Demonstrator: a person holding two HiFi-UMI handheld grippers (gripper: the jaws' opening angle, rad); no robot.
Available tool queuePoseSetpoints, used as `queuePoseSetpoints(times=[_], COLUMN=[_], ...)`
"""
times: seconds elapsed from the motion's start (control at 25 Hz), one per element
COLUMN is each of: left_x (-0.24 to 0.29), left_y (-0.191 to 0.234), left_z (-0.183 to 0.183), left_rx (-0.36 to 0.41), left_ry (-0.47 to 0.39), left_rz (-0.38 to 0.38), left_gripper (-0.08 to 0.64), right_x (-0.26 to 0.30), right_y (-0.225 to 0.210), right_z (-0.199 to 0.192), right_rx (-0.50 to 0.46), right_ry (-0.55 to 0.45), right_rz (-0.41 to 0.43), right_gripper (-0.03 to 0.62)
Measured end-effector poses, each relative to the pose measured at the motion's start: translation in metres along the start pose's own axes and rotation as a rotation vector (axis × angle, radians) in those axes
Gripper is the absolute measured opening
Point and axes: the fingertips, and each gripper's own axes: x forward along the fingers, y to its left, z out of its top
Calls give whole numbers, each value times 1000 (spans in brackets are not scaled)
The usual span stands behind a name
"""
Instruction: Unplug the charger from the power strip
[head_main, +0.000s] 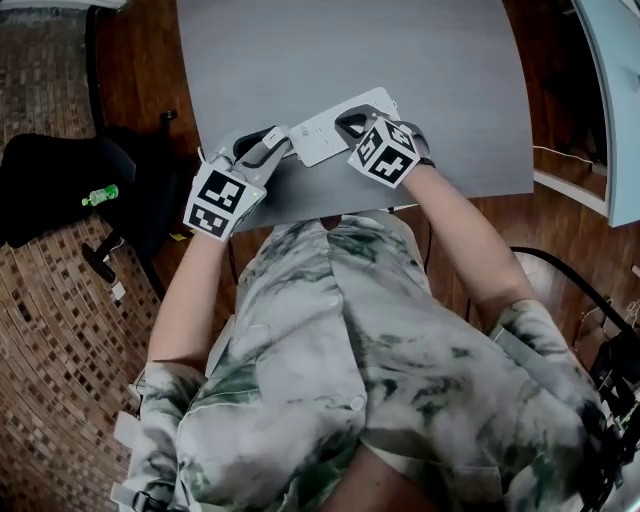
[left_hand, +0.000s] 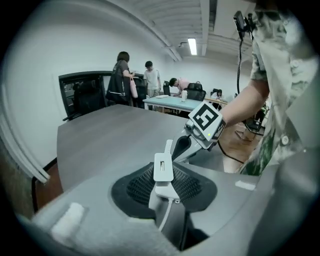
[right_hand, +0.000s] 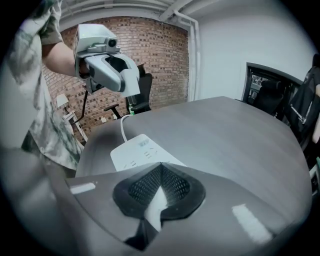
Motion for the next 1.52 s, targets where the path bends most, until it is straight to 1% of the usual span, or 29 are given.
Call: queuePoseSetpoints(times=[0.08,0.12,0.2,0.28,0.32,0.4,0.48,0.6,0.68,0.76,0.84,0.88,0.96,1.04,1.12,1.28,1.36,1.52], left_x=[-20,-31,-53,-76,-88,-113,-140,-182,-208,-226,-236,-239,-245,-253,-258,-265,-271,-286], left_y=[0,-1,-2,-8,-13,-22,-29,-43,-58,-80,-103,-110,-114,-123,-147,-196,-214,-255], left_z=[0,1,1,-4,-8,-18,-31,-56,-77,-99,-118,-124,-126,-124,-124,-127,-129,-135], left_rx=[-60,-77,-90,-102,-108,-116,-130,-160,-158,-134,-112,-100,-75,-59,-42,16,28,57], left_ry=[-43,-65,-99,-120,-132,-165,-206,-268,-290,-307,-323,-328,-338,-356,-368,-370,-374,-376], left_rz=[15,23,40,47,50,58,66,73,64,31,-19,-40,-68,-93,-126,-189,-197,-177], left_gripper=[106,106,106,106,106,106,106,106,106,106,106,106,106,106,106,106,106,106], right_x=[-1,-1,1,-1,-6,-25,-46,-72,-86,-98,-109,-111,-112,-116,-128,-161,-171,-189], right_y=[-2,-3,-7,-8,-8,-7,9,60,110,176,245,274,315,347,376,414,429,467], right_z=[-2,-3,-3,0,3,18,36,52,55,53,53,57,71,82,80,66,58,39], right_rx=[-12,-27,-50,-42,-35,-38,-46,-50,-32,8,57,81,111,99,91,147,152,153], right_ry=[-1,-4,-13,-20,-29,-72,-119,-165,-179,-190,-210,-221,-235,-228,-219,-234,-245,-274], right_rz=[-24,-41,-71,-102,-130,-210,-279,-321,-332,-343,-352,-353,-347,-331,-329,-381,-401,-414], right_gripper=[2,3,2,2,3,3,3,5,13,21,21,21,21,21,21,20,18,17])
